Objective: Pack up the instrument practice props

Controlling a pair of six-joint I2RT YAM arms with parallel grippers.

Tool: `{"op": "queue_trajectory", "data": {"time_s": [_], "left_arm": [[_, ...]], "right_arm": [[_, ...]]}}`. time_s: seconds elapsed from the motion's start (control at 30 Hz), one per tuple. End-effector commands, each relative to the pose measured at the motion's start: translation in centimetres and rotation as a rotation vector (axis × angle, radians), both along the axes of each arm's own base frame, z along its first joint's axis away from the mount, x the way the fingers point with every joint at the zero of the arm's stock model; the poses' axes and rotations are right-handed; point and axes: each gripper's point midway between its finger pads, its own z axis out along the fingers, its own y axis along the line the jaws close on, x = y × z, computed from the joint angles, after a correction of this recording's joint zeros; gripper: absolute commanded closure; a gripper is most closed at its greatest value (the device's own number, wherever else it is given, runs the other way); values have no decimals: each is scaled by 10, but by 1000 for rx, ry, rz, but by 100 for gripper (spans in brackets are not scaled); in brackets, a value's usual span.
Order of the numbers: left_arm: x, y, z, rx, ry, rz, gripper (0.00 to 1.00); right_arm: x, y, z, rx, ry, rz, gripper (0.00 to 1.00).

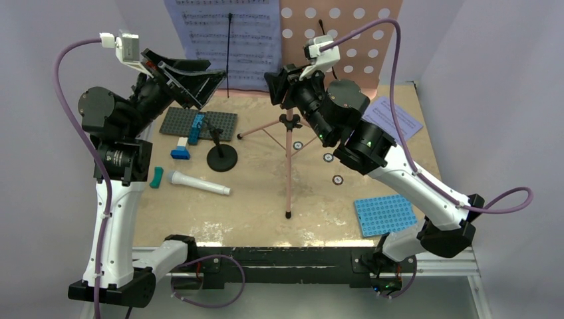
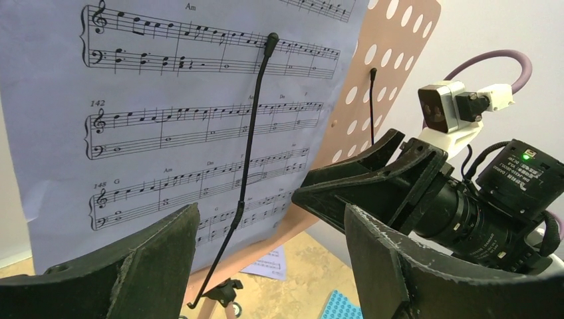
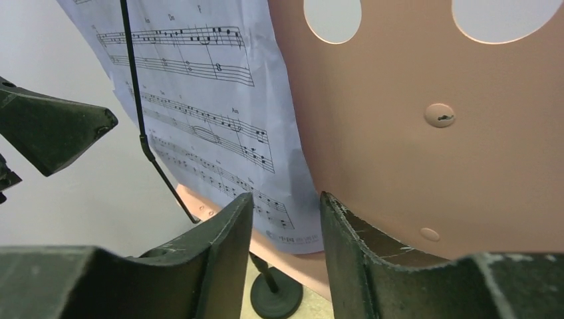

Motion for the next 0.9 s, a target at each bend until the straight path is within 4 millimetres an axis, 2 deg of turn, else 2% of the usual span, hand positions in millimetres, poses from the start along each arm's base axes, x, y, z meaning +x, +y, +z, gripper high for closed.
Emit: {"op": "queue_trajectory", "data": {"time_s": [0.0, 0.33, 0.43, 0.87], "left_arm": [[-13, -2, 16, -12, -67, -28, 17], [-13, -3, 14, -23, -60, -41, 17], [-13, -3, 15, -26, -62, -43, 17], [-12, -10, 24, -62, -77, -86, 14]], "right_arm": [[-5, -1, 27, 62, -55, 25, 57], [-5, 0, 31, 62, -63, 30, 85], [-6, -1, 31, 63, -63, 28, 100], [-11, -10, 26, 37, -59, 27, 100]]}}
